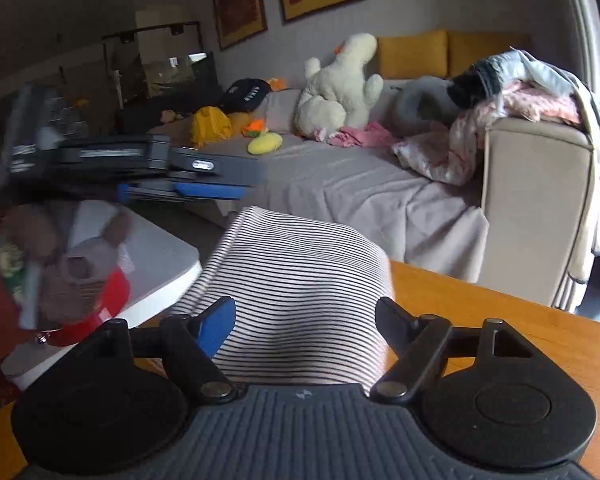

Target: Fold clothes

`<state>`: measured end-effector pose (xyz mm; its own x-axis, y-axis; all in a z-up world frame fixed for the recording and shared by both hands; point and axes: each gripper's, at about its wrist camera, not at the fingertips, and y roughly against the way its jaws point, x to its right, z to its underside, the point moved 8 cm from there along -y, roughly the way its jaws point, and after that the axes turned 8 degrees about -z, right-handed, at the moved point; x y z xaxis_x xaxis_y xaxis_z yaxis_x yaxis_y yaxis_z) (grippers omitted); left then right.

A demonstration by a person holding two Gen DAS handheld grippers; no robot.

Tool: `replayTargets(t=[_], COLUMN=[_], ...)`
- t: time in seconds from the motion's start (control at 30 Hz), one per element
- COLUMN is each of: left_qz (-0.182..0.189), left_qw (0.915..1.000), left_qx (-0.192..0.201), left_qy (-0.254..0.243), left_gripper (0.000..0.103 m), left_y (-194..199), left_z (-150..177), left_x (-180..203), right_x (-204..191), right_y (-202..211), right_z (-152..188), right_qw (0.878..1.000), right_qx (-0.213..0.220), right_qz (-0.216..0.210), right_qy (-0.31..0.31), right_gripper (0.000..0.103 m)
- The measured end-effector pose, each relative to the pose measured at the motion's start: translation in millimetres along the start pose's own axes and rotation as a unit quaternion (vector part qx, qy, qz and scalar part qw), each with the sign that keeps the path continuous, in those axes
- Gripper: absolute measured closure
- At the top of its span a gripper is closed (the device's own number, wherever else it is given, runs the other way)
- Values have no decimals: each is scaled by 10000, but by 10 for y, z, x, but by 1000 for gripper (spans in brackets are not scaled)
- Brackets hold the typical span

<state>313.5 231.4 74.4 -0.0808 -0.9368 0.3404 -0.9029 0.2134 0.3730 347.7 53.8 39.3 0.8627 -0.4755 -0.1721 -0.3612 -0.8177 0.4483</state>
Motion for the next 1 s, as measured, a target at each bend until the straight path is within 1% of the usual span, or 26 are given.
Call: replayTargets(t=[0.03, 0.07, 0.1, 0.17, 0.2, 0.23, 0.27, 0.33, 0.37, 0.43, 0.47, 0.5, 0.53, 0.57, 0.6, 0.63, 0.7, 0.73, 0.8, 0.87, 0.93, 1.0], left_qz=[9, -87, -239, -601, -718, -761, -719, -713, -713, -702, -702, -707, -716, -733, -747, -754, -728, -695, -665, -620, -465, -380], left_qw=[9999, 9996, 9985, 9930, 9896, 9879, 9888, 9890, 9888, 9890, 9891, 9893, 9894, 9896, 9896, 9896, 9895, 9896, 9902, 9908, 9922, 9929], left_qx=[-100, -249, -462, -1011, -1247, -1348, -1297, -1272, -1283, -1284, -1273, -1258, -1241, -1224, -1214, -1212, -1230, -1236, -1197, -1081, -861, -813], left_qy=[-66, -136, -166, -51, 48, 124, 173, 265, 261, 233, 229, 227, 216, 197, 188, 188, 215, 225, 280, 535, 778, 785], left_gripper=[31, 33, 35, 45, 45, 43, 43, 43, 42, 43, 43, 42, 42, 42, 42, 42, 41, 40, 38, 35, 31, 36], left_y=[-154, -322, -492, -785, -918, -990, -995, -984, -983, -980, -979, -979, -979, -975, -965, -956, -933, -914, -849, -693, -410, -152], left_z=[-19, -8, 27, 193, 309, 381, 401, 408, 408, 413, 414, 414, 415, 416, 415, 410, 394, 383, 339, 262, 219, 295], left_x=[9, -10, -57, -238, -357, -437, -474, -509, -518, -528, -530, -528, -525, -518, -512, -512, -517, -517, -515, -530, -529, -496], right_x=[-142, -264, -341, -493, -568, -634, -670, -754, -808, -925, -951, -970, -952, -899, -848, -803, -734, -706, -616, -490, -340, -215], right_y=[-27, -96, -160, -286, -348, -398, -394, -348, -324, -304, -331, -361, -392, -380, -355, -273, -84, -19, 67, 90, 90, 87], right_z=[31, 112, 201, 376, 462, 528, 516, 449, 417, 377, 378, 381, 369, 298, 219, 106, -125, -204, -311, -306, -278, -258], right_qw=[9996, 9981, 9958, 9880, 9825, 9770, 9757, 9743, 9712, 9609, 9581, 9562, 9594, 9666, 9736, 9811, 9885, 9897, 9922, 9960, 9987, 9967], right_qx=[-83, -305, -435, -693, -821, -920, -898, -719, -592, -311, -302, -311, -360, -301, -219, -43, 278, 365, 462, 444, 474, 539], right_qz=[-111, -136, -44, 141, 233, 312, 341, 422, 459, 607, 633, 650, 631, 610, 571, 475, 367, 348, 312, 203, -80, -407], right_qy=[239, 523, 808, 1375, 1656, 1896, 1969, 2093, 2261, 2684, 2777, 2836, 2725, 2471, 2199, 1875, 1440, 1342, 1119, 746, 147, -458], right_gripper=[39, 41, 44, 42, 39, 36, 36, 36, 36, 36, 36, 54, 85, 88, 91, 94, 96, 100, 99, 100, 99, 99])
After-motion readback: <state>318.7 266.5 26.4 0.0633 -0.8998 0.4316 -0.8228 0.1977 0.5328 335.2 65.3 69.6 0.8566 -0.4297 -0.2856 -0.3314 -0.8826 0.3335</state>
